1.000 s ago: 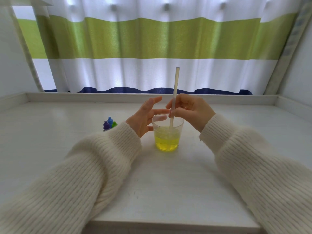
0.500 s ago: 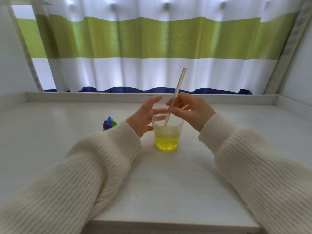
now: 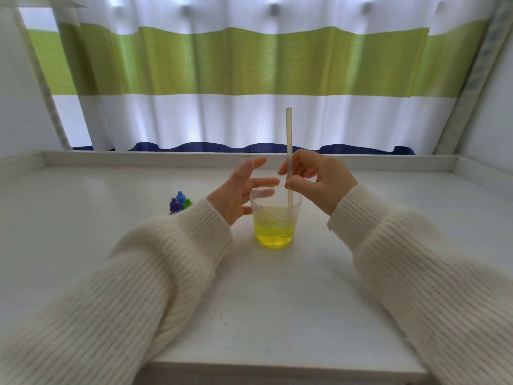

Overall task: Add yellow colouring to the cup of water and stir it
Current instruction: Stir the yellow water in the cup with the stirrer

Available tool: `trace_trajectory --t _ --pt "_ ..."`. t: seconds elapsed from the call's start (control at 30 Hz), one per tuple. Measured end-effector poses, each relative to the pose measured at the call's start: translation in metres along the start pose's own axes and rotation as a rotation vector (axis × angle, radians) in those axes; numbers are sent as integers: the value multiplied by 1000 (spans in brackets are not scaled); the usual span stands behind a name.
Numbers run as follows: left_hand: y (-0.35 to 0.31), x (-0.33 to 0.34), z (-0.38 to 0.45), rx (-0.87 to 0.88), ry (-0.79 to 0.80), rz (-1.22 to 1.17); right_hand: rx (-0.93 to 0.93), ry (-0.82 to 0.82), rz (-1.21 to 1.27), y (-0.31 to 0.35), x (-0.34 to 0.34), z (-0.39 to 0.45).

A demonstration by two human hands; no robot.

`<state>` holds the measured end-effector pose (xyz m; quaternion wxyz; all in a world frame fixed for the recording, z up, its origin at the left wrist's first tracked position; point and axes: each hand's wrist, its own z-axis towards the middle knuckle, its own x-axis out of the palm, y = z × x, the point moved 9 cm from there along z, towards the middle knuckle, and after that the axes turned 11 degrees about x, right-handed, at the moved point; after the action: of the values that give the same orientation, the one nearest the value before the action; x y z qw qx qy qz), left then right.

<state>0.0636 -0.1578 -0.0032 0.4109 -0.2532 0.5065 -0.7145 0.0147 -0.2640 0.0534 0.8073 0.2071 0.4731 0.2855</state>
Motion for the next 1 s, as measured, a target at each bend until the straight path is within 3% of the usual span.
trace_trajectory --t 0.47,1.0 --pt "0 0 -1 -13 -16 -9 52 120 218 -1 13 0" --pt "1 0 1 -2 -3 1 -26 -8 -60 1 5 1"
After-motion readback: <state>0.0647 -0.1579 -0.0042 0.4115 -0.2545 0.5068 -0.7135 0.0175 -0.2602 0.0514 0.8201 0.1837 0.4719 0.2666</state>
